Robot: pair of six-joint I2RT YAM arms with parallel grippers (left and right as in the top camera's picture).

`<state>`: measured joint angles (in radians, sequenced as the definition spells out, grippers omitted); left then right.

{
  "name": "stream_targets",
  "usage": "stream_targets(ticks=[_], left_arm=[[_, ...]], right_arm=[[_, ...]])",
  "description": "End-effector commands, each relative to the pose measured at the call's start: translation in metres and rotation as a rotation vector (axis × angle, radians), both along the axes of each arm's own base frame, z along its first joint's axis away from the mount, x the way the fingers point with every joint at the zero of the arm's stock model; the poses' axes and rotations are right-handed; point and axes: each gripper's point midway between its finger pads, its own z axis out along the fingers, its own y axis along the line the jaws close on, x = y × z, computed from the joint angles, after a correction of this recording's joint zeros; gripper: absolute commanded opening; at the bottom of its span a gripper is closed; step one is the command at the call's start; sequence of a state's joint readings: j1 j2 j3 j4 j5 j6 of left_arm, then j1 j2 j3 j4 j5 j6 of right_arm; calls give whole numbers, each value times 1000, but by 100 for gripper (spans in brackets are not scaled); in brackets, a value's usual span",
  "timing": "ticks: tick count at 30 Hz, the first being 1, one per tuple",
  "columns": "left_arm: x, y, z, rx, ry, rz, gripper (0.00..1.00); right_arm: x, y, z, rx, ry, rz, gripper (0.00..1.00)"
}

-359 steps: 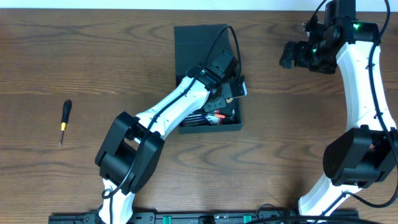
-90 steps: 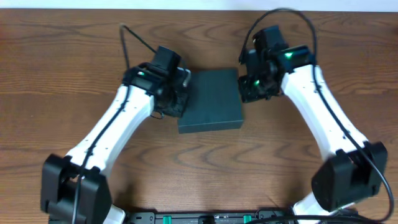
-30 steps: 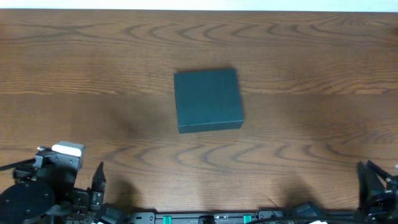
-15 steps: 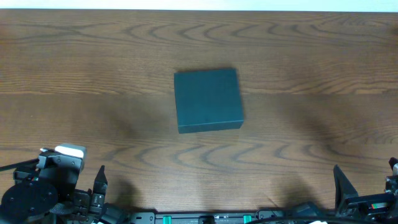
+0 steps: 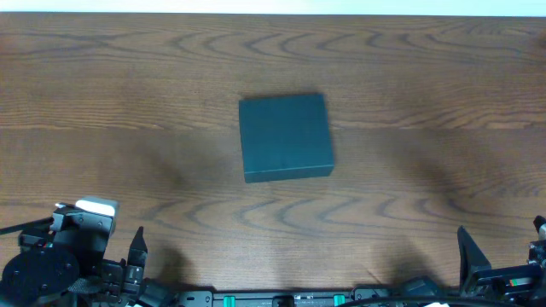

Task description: Pack container

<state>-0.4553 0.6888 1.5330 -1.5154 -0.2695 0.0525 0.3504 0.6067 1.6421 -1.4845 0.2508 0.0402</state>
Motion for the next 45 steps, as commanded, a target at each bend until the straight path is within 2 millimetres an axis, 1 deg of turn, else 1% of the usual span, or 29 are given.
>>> stream_targets(ticks=[1,4,6,9,12,15,17,22,24,28,31,35,40,45], left_arm=[[1,2,-1,11,4,11,98],[1,2,-1,11,4,11,99],[1,2,-1,11,4,11,98],[1,2,-1,11,4,11,98],[1,2,-1,11,4,11,99],[1,2,-1,11,4,11,98],[1,2,-1,11,4,11,98],[1,2,-1,11,4,11,98],[1,2,-1,11,4,11,98],[1,2,-1,11,4,10,99],[1,2,-1,11,4,11,98],[1,2,-1,11,4,11,99],[1,2,-1,11,4,11,99],[1,2,-1,11,4,11,98]], right_arm=[[0,-1,-1,-9,6,0,99],[2,-8,-1,-26,3,-52,99],[4,-11,-7,0,13,-107,99],[15,-12,-20,68,14,-189,99],[31,-2,-40,129,-5,-184,99],[48,9,-69,179,-24,-149,99],[56,13,-97,197,-11,-130,99],[63,15,-175,199,87,-130,99],[68,15,-193,199,85,-130,99],[81,15,-212,201,29,-124,99],[86,15,-229,202,13,-123,99],[89,14,-246,202,7,-122,99],[92,14,-263,201,28,-125,99],[95,14,-276,200,46,-127,99]])
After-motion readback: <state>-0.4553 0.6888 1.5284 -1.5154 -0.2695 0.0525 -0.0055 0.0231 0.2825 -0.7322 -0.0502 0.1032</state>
